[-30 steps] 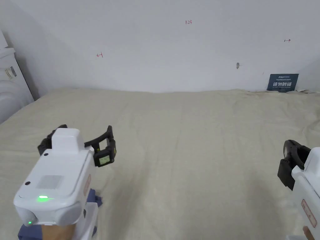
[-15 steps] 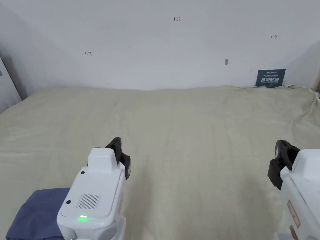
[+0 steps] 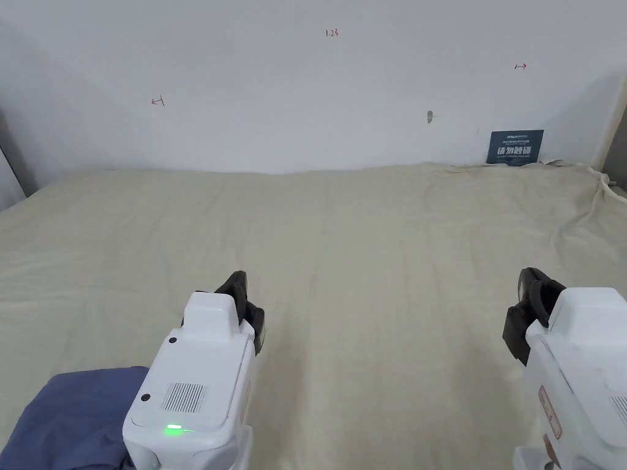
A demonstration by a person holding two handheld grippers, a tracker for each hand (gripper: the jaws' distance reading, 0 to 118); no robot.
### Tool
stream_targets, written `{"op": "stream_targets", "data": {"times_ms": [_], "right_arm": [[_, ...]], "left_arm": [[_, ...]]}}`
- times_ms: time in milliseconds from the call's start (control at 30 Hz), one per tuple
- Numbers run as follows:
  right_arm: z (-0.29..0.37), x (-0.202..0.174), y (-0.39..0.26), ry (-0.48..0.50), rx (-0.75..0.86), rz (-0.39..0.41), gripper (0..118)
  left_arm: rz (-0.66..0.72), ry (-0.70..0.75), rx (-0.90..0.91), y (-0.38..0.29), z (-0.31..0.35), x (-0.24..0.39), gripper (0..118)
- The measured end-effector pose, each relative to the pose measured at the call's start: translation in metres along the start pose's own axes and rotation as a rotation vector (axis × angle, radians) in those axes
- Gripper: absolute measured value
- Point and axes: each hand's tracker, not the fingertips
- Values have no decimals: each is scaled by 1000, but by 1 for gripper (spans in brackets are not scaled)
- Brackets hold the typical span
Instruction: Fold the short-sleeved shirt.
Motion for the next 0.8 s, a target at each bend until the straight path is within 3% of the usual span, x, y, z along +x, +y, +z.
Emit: {"op": "stream_targets", "data": {"times_ms": [800], "right_arm": [[3, -3, 1, 7, -2, 10, 0]], "left_arm": [[-18, -4, 11, 3, 2, 1, 0]]}}
